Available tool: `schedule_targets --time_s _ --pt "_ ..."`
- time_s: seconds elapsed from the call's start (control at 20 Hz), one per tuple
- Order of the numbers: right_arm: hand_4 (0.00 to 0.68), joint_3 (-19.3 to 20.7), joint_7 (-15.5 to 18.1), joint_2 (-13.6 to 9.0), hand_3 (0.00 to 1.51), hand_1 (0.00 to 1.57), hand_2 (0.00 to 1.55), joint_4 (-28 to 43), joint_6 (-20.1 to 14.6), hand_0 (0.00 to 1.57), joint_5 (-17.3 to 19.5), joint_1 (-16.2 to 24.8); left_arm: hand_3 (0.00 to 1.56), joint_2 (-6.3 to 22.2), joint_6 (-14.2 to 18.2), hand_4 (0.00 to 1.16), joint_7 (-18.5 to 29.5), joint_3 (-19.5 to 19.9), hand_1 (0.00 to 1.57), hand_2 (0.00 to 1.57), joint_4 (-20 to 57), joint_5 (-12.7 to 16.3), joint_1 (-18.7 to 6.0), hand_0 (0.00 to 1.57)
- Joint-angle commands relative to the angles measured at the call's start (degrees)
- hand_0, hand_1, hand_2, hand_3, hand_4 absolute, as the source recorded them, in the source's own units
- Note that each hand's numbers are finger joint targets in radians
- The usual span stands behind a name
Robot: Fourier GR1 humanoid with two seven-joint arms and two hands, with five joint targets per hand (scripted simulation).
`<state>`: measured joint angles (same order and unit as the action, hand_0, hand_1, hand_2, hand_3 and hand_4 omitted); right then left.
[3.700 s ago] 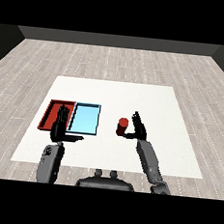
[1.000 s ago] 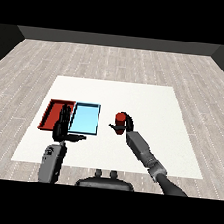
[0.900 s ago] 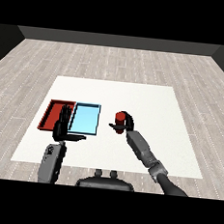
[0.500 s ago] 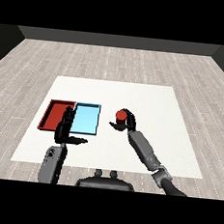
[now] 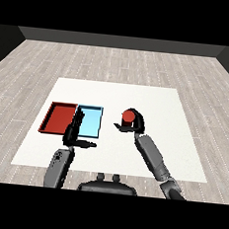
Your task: Pick the red can and put it in the red box
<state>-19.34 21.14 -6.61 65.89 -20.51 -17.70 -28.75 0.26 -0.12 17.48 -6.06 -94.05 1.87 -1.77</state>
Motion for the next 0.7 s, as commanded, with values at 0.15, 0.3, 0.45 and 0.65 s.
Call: schedule_targets --time_s 0.15,0.3,0.45,0.65 --pt "0.655 -2.4 -4.8 4.8 1.38 1.44 1.43 9.5 -4.8 1.44 6.6 4.6 0.0 -0.3 4.5 0.0 -5.6 -6.0 0.0 0.0 0.2 -0.4 -2.0 0.0" --pt "0.655 -4.3 -4.7 6.3 1.38 1.44 1.43 12.0 -5.1 1.44 8.2 8.4 0.0 -0.3 7.2 0.0 -2.1 -8.2 0.0 0.0 6.7 2.9 -5.3 0.0" --pt "0.646 -3.1 -4.6 6.5 1.39 1.46 1.43 6.3 -6.3 1.46 4.7 1.9 0.0 -0.3 10.5 0.0 -2.8 -13.4 0.0 0.0 9.0 3.0 -7.7 0.0" --pt "0.659 -5.2 -1.9 6.6 1.4 1.46 1.44 6.2 -6.9 1.46 3.6 2.4 0.0 -0.3 8.8 0.0 -2.8 -13.0 0.0 0.0 9.7 4.2 -6.2 0.0"
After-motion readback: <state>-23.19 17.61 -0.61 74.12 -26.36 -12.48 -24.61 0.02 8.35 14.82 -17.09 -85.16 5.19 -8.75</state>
